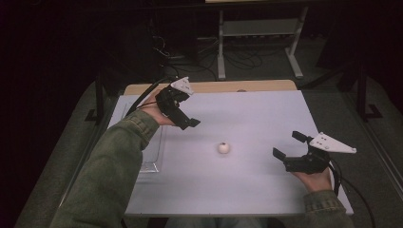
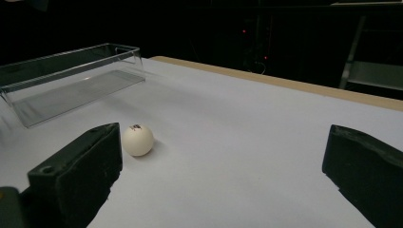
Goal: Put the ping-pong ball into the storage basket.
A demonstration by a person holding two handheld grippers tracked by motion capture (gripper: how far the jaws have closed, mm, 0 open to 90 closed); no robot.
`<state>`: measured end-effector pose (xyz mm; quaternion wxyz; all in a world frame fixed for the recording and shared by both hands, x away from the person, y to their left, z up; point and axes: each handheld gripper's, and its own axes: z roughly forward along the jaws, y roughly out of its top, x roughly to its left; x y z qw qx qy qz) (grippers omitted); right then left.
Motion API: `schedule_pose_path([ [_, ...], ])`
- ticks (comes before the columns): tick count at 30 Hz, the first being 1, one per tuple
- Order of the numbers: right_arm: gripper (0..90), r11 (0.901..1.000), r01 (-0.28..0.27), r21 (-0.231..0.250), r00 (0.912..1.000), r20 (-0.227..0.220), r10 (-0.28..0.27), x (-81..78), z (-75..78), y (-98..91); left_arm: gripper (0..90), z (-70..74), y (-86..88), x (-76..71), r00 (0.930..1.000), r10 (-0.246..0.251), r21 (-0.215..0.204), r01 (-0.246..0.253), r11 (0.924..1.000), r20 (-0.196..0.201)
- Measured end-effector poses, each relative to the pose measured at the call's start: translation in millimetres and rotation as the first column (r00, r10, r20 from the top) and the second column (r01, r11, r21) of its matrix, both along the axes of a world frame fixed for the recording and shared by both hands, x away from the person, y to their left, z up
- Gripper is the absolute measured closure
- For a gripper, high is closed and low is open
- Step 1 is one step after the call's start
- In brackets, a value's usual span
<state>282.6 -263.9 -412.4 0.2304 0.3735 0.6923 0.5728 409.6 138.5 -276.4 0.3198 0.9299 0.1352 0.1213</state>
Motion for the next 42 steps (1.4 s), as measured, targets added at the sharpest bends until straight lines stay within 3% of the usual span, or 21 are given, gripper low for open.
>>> schedule_pose_path([
  [19, 0.0, 0.9999, 0.002, 0.013, 1.0000, 0.000, -0.002, -1.5, 0.4, -1.9, 0.0, -4.2, -36.1, 7.8, 0.9968, -0.077, 0.024, 0.078, 0.9967, -0.017],
  [28, 0.0, 0.9998, 0.002, 0.020, 1.0000, 0.001, -0.002, -1.8, 0.9, -2.5, 0.0, -7.0, -58.8, 10.6, 0.9922, -0.120, 0.048, 0.122, 0.9914, -0.033],
  [42, 0.0, 0.9997, 0.003, 0.026, 1.0000, 0.002, -0.003, -2.7, 1.2, -3.6, 0.0, -14.8, -77.9, 15.0, 0.9865, -0.155, 0.072, 0.159, 0.9847, -0.053],
])
